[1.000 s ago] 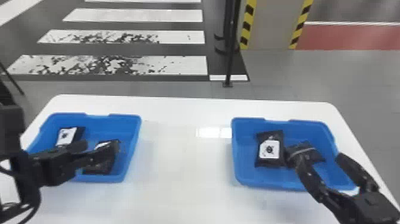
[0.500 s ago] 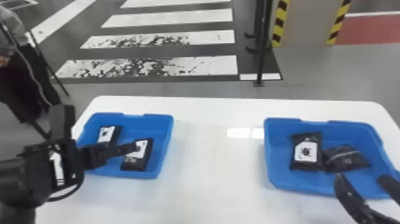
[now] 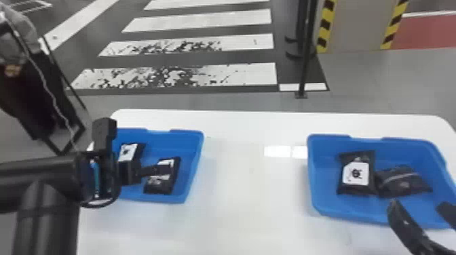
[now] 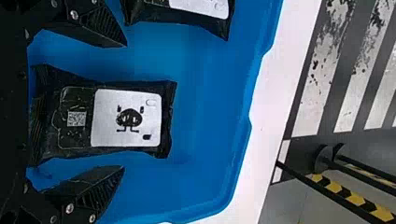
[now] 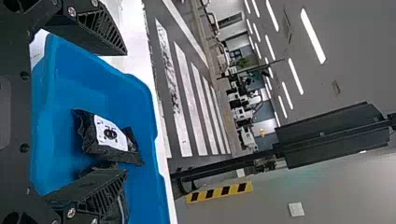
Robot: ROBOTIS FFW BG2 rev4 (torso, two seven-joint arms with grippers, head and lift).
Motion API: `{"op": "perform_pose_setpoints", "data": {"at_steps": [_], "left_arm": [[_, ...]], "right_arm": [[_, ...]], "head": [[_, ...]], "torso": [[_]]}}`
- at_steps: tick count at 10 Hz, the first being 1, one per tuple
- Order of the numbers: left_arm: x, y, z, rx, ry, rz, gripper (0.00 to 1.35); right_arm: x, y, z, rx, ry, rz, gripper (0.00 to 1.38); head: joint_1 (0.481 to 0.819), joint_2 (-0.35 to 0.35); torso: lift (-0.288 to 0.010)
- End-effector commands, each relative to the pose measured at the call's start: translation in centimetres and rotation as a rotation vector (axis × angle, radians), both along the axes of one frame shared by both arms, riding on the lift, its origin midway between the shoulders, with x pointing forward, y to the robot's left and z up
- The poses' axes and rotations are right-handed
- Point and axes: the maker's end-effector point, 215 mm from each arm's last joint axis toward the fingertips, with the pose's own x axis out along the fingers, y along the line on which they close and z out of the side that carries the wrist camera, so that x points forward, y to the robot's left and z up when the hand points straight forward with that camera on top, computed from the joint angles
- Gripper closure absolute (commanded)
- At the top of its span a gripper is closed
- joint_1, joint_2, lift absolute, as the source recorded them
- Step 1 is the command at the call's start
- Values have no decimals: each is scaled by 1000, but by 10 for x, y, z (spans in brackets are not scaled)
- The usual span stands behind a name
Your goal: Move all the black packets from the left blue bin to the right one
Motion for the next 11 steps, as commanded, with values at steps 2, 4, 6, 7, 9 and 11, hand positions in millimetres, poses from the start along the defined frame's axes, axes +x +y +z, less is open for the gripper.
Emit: {"op": "perform_pose_setpoints", "data": {"at_steps": [2,4,6,7,9,11], "left_arm": [[8,-20,-9,-12,29,-38,407],[2,-27,-21,-15,77,-51,766],[-4,-21,-30,16,115,-58,1131],[2,-18,-27,18,83,-59,1167],[7,-16,7,49,4,-71,1207],[0,-17,48,63,-95,-83,1207]], "right_arm": [[0,1,-6,23,13,0,137],[1,1,-7,31,14,-1,142],[0,1,-7,39,16,-2,144],[0,2,-7,48,17,-2,147],[0,2,-6,50,13,0,148],[2,4,0,52,3,5,148]], "head": [[695,133],[695,119],[695,109],[695,110],[695,120],[695,125]], "torso": [[-150],[-150],[-150],[-150],[-150],[-150]]}}
